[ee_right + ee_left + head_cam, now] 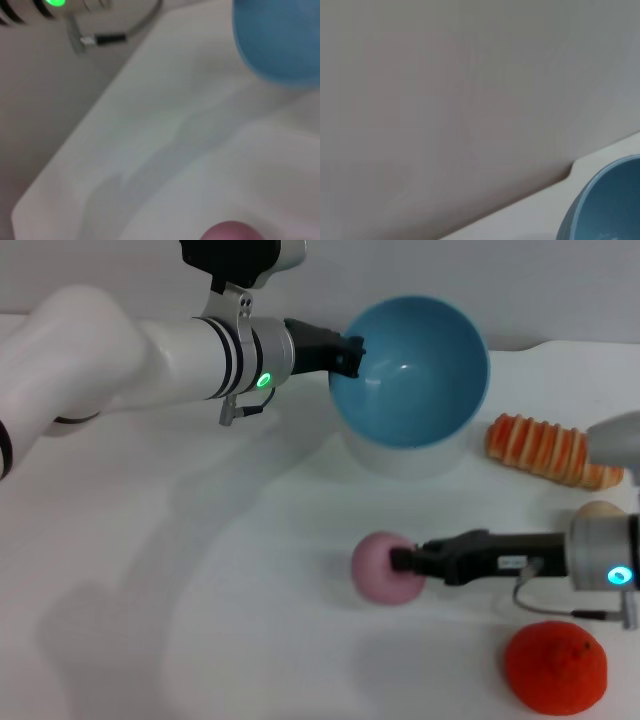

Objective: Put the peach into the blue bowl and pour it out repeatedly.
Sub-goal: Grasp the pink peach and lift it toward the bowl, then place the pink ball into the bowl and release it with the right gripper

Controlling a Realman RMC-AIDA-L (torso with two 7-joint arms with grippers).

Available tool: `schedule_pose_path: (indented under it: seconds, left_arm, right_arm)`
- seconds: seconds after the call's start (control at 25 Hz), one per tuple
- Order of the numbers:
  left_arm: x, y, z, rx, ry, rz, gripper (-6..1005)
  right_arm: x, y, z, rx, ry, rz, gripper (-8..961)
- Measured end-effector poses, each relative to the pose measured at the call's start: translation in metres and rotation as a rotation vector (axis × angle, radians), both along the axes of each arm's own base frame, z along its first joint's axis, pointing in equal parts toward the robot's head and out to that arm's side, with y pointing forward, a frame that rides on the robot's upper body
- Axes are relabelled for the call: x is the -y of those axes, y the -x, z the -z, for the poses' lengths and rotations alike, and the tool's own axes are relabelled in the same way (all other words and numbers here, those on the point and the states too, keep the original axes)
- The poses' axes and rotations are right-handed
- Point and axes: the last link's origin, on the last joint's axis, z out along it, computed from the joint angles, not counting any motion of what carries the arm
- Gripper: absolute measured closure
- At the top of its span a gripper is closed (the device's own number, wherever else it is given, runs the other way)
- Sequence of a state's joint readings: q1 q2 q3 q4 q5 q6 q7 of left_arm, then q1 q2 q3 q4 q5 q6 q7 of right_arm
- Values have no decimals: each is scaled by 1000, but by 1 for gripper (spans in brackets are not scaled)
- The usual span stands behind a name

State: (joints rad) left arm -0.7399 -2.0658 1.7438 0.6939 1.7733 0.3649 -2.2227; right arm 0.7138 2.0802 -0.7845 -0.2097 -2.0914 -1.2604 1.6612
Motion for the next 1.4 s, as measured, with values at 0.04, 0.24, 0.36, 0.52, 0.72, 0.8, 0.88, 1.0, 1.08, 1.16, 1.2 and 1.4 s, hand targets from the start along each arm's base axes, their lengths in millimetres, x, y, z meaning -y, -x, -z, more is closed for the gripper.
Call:
schedule_pose_path:
  seconds: [0.04,0.24,0.36,0.52,0.72,0.8,0.88,1.0,1.08,1.16,1.2,1.4]
  left_arm:
    - [1,0,0,-2,10,1,1001]
    - [6,0,5,-46,98,7,1001]
    - [8,0,8,-106,147,-28,1001]
    - [11,-6,7,-161,201,-70,1001]
    - [18,-22,13,-179,259,-63,1001]
    - [21,-27,17,-182,271,-49,1001]
    - [23,-29,19,-185,278,-44,1001]
    - [25,-31,22,-190,286,-37,1000]
    - [26,-32,24,-190,290,-35,1000]
    - [27,-33,24,-186,290,-32,1000]
    - [27,-33,25,-183,291,-33,1000]
    - [29,-31,25,-178,293,-40,1000]
  right_arm:
    - [-2,1,-6,-10,-5,-19,823]
    - [-16,13,-59,-38,-61,-114,845]
    - [-22,24,-94,-37,-118,-168,841]
    - [-24,38,-127,-27,-178,-204,835]
    - [-31,37,-131,-1,-210,-185,828]
    - [-36,32,-123,19,-217,-152,825]
    - [-41,27,-118,37,-234,-126,823]
    - [-46,22,-111,51,-256,-127,818]
    - [-47,21,-108,55,-263,-142,816]
    - [-47,21,-105,58,-264,-150,813]
    - [-48,21,-104,58,-264,-150,811]
    - [-49,16,-106,69,-288,-144,580]
